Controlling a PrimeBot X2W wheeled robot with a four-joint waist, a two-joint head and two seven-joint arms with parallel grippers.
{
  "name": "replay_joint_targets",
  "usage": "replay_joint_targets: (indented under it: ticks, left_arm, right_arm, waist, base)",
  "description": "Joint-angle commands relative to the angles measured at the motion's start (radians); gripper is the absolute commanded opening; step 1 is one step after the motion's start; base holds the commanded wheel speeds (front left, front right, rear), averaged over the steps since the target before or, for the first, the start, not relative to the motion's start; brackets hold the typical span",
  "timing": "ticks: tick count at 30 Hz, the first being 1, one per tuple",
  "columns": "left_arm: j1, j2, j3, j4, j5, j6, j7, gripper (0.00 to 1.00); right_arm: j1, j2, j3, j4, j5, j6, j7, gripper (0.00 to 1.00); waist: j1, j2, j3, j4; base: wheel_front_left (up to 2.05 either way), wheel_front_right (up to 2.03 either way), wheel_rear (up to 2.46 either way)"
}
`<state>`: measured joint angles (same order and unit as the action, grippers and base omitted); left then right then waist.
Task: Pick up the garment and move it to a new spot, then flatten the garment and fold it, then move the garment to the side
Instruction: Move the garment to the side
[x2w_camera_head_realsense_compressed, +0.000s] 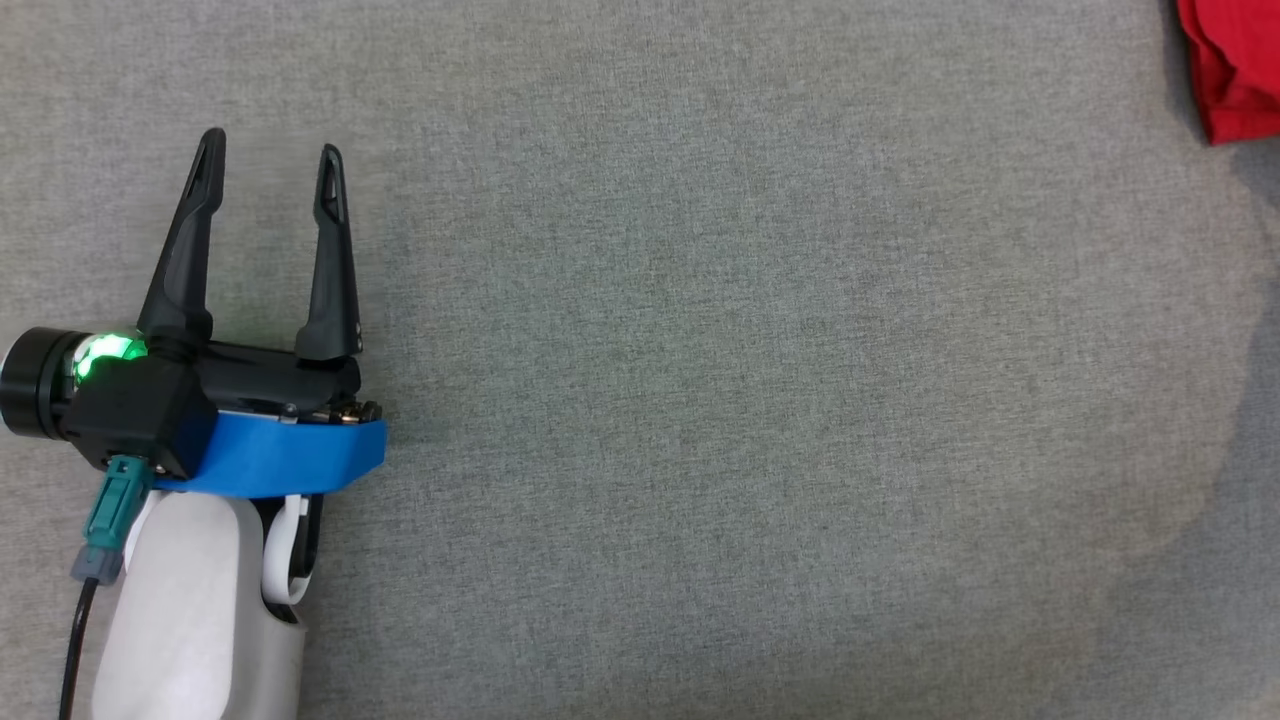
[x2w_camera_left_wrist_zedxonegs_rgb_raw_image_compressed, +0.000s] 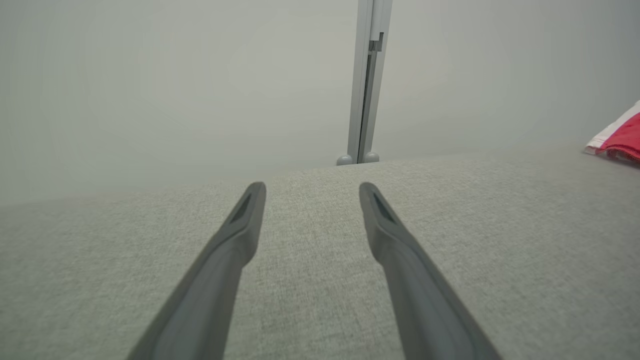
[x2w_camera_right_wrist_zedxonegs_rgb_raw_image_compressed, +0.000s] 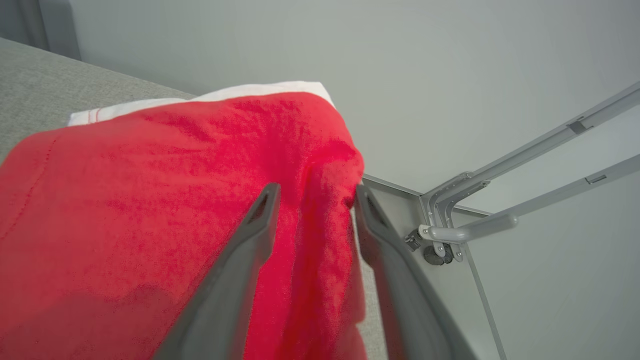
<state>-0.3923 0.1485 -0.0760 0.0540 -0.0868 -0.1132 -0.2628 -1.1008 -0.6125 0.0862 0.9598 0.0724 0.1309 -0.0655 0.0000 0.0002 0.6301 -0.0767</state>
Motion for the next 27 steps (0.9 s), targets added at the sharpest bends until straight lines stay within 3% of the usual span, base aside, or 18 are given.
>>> replay_joint_targets:
  ticks: [1,12,21,27]
  left_arm:
    - [0.002,0.003,0.003,0.002,-0.003,0.008,-0.003,1.0]
    - [0.075,-0.017,0.022,0.051,-0.027,0.02,-0.003,1.0]
    - [0.192,-0.043,0.046,0.098,-0.041,0.036,-0.003,1.0]
    - [0.261,-0.049,0.055,0.111,-0.044,0.042,-0.003,1.0]
  right_arm:
    - [-0.015,0.004,-0.017,0.007,-0.023,0.0,-0.015,1.0]
    - [0.058,0.145,-0.079,-0.024,-0.104,0.0,-0.142,1.0]
    - [0.223,0.303,-0.034,-0.101,-0.035,0.0,-0.193,1.0]
    - [0.345,0.369,0.001,-0.159,0.007,0.0,-0.2,1.0]
  waist:
    - [0.0,-0.0002,-0.009,0.001]
    - [0.0,-0.0002,-0.162,-0.001]
    - [0.0,-0.0002,-0.348,0.03]
    - [0.0,-0.0002,-0.433,0.055]
  base:
    - [0.0,0.0,0.0]
    - [0.0,0.0,0.0]
    - [0.0,0.0,0.0]
    - [0.0,0.0,0.0]
